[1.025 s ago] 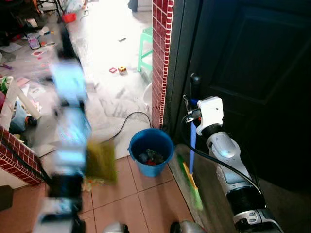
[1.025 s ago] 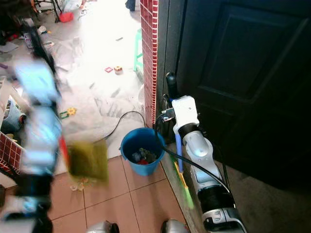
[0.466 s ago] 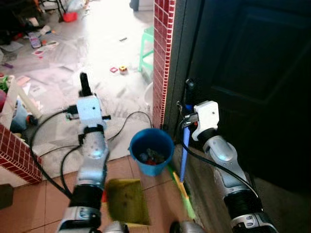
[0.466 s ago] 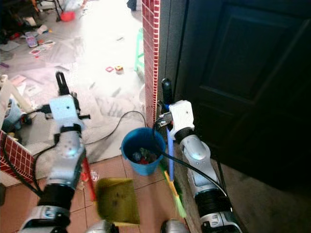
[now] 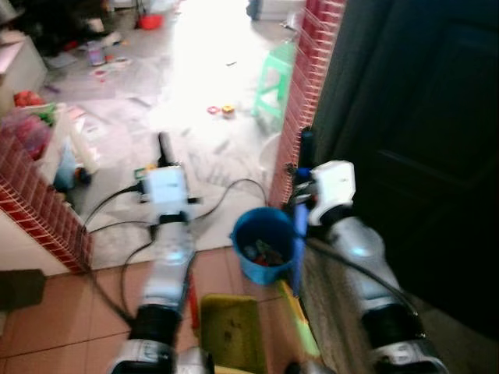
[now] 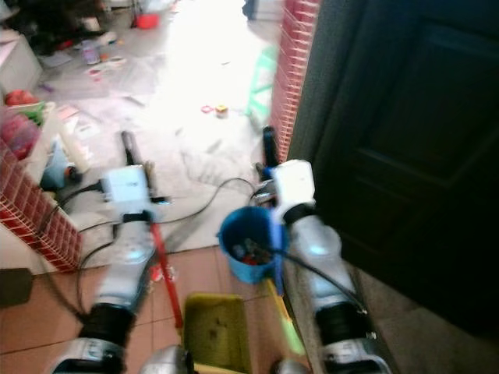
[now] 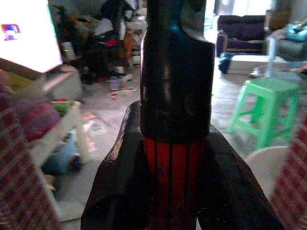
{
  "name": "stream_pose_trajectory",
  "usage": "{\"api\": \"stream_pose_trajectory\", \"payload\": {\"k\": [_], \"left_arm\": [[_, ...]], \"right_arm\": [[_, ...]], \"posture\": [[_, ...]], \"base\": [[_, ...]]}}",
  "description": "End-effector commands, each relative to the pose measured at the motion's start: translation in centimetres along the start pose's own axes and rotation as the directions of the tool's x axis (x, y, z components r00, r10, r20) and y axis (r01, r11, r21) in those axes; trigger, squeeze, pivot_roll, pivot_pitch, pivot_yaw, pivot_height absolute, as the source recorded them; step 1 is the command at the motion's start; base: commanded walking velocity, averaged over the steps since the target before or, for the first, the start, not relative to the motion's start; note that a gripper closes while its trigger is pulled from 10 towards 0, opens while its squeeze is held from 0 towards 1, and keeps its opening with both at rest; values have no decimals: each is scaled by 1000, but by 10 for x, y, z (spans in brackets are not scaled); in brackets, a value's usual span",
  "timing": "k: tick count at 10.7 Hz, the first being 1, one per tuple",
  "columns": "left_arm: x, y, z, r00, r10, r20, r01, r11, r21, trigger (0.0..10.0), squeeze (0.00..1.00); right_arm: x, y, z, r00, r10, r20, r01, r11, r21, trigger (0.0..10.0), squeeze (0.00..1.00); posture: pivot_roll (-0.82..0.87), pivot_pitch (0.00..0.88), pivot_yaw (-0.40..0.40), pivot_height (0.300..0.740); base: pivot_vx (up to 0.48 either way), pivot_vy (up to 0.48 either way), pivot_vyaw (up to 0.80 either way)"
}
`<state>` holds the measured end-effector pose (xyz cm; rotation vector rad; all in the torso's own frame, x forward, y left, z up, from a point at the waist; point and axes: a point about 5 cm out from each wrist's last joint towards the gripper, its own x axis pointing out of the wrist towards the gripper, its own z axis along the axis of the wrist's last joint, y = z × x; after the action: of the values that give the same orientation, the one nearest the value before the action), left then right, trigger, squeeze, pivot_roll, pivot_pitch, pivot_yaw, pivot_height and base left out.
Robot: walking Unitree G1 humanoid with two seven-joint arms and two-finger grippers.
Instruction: Sweep floor
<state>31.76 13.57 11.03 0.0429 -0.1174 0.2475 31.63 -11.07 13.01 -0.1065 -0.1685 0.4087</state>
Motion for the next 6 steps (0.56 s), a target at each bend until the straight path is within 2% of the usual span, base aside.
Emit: {"api": "stream_pose_trajectory", "payload": {"k": [1, 6], "left_arm": [[3, -6, 8, 999, -24, 32, 24, 1000, 2, 10000, 0], [7, -11, 18, 998, -37, 44, 38, 999, -27, 10000, 0]], "right_arm": [[3, -5, 10, 999, -9, 39, 9, 1000, -9, 10000, 0], [2, -3, 8, 999, -8, 36, 9, 1000, -6, 10000, 0]], "posture": [[-144, 47, 25, 740], [-140, 45, 25, 740]], "base": [[0, 480, 0], [0, 468, 0]]}}
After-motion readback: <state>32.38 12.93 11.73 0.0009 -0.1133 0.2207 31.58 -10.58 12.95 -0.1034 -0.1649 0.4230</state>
